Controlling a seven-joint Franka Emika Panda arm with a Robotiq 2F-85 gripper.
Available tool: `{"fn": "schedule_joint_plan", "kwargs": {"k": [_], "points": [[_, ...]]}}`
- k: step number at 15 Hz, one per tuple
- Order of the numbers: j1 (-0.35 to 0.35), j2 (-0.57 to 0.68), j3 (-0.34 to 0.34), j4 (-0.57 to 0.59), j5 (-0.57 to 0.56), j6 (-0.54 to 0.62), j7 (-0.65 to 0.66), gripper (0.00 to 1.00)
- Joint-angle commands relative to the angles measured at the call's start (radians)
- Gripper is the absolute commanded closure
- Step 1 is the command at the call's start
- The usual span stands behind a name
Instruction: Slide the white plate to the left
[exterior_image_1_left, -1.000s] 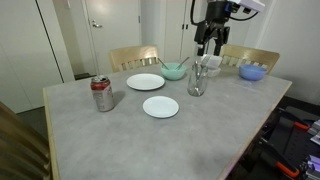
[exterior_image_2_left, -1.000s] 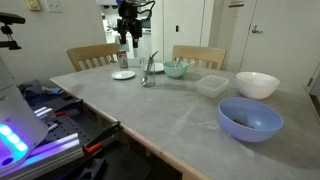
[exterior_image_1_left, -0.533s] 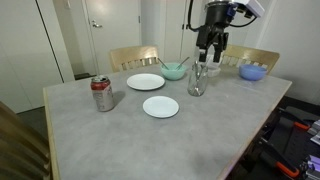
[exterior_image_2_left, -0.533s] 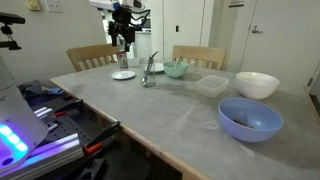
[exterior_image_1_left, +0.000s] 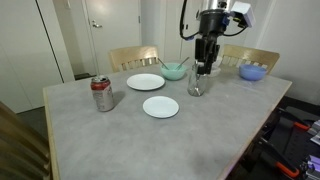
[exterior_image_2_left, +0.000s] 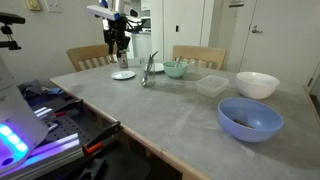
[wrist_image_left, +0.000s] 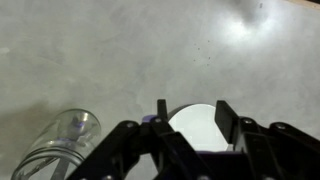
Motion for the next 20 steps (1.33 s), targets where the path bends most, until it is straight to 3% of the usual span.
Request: {"fn": "schedule_joint_plan", "kwargs": {"k": [1, 5, 9, 20], "points": [[0.012, 0.094, 0.040, 0.056, -0.086, 0.020, -0.027, 0.77], [0.012, 0.193, 0.061, 0.136, -0.267, -0.011, -0.046, 1.00], [0.007, 0.275, 0.060, 0.217, -0.374, 0.016, -0.040, 1.00], [0.012, 0.453, 0.021, 0.300, -0.510, 0.235, 0.057, 1.00]]}}
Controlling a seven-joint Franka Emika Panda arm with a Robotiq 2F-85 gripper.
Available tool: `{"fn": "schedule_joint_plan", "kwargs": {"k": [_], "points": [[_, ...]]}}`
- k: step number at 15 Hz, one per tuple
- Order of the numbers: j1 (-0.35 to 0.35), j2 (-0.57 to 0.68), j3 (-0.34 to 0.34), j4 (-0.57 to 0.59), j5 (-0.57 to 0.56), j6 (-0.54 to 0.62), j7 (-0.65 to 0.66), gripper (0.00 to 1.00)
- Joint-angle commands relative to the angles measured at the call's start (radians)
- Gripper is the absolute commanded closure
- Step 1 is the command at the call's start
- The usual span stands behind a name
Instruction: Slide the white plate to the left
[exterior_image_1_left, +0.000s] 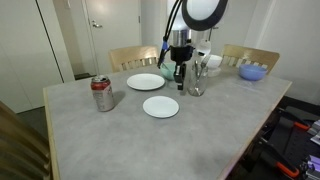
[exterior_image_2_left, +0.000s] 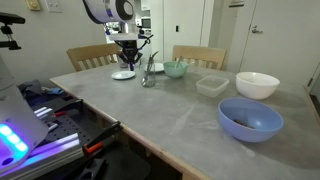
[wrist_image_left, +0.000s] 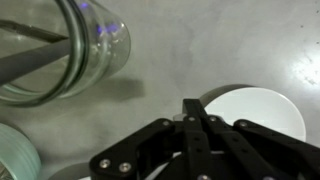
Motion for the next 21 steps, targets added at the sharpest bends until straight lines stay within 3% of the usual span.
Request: {"fn": "schedule_joint_plan", "kwargs": {"k": [1, 7, 15, 21], "points": [[0.002, 0.050, -0.022, 0.031, -0.038, 0.085, 0.045, 1.00], [0.024, 0.097, -0.047, 0.019, -0.044, 0.211, 0.139, 1.00], [0.069, 0.135, -0.097, 0.016, -0.052, 0.288, 0.228, 1.00], [0.088, 0.157, -0.094, 0.021, -0.021, 0.281, 0.272, 1.00]]}}
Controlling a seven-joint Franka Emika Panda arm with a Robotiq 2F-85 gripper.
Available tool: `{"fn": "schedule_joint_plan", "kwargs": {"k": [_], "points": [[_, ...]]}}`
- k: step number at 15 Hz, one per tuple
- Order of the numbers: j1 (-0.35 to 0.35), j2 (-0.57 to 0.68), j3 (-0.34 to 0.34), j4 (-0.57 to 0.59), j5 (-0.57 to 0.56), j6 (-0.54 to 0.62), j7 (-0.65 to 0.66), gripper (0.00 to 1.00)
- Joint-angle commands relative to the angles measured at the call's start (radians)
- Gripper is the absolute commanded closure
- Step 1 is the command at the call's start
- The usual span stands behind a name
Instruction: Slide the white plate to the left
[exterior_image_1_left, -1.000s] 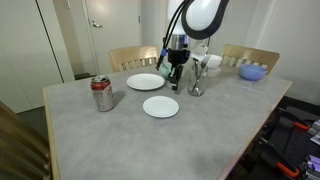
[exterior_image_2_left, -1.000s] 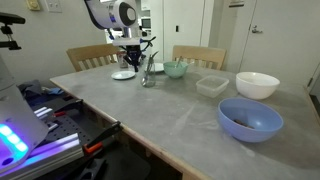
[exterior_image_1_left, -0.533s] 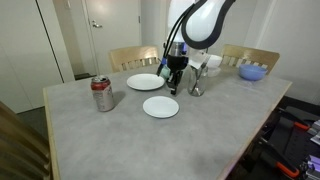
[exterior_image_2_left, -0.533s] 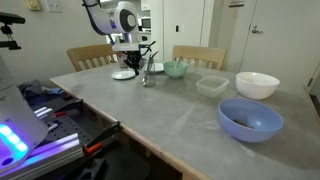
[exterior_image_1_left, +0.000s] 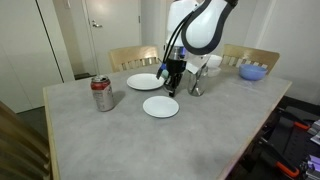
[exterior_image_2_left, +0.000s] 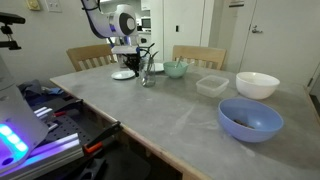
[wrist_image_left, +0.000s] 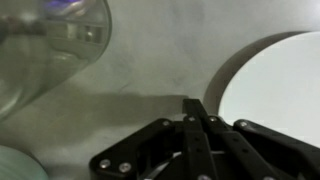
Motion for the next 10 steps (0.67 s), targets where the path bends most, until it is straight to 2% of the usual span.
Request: {"fn": "schedule_joint_plan", "kwargs": {"k": [1, 6, 10], "points": [[0.006, 0.021, 0.008, 0.006, 0.020, -0.003, 0.026, 1.00], [-0.047, 0.017, 0.092, 0.005, 0.157, -0.032, 0.008, 1.00], [-0.054, 0.010, 0.124, 0.005, 0.239, -0.051, 0.023, 1.00]]}}
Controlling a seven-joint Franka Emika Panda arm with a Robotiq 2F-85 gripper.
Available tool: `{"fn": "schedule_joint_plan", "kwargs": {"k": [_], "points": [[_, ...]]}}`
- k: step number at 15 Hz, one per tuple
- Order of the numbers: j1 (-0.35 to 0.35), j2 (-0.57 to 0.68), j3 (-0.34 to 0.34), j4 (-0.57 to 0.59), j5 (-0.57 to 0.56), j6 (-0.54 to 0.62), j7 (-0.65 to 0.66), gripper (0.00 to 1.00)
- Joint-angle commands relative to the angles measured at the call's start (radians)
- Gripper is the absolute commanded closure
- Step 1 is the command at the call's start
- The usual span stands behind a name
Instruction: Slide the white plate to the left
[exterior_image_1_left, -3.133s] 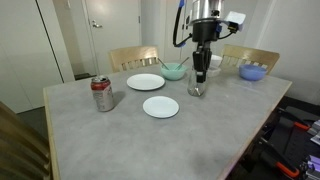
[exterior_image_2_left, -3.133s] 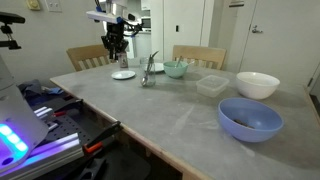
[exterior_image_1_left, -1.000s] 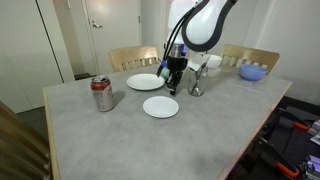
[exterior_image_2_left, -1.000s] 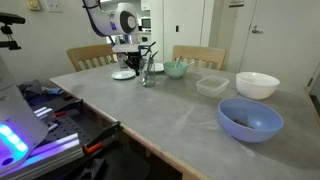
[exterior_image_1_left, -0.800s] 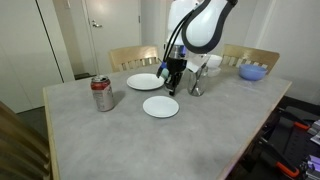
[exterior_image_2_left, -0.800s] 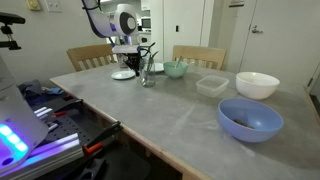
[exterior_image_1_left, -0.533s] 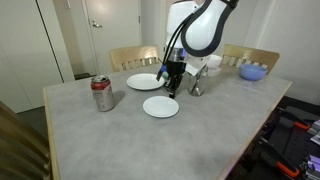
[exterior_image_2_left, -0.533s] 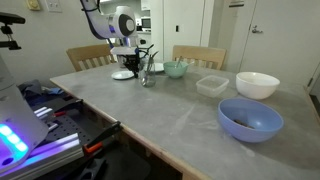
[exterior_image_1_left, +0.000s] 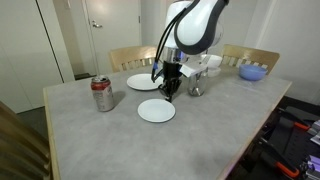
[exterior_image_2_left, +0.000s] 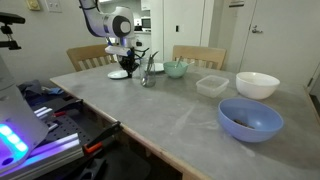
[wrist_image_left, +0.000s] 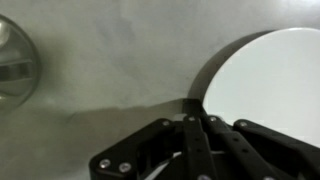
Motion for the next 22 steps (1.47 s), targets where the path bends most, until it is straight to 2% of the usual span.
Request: {"fn": "schedule_joint_plan", "kwargs": {"k": [1, 11, 22], "points": [[-0.024, -0.005, 0.036, 0.005, 0.059, -0.038, 0.008, 1.00], [0.010, 0.006, 0.078, 0.026, 0.109, -0.074, 0.053, 1.00], [0.111, 0.067, 0.089, 0.130, 0.082, -0.139, 0.099, 1.00]]}}
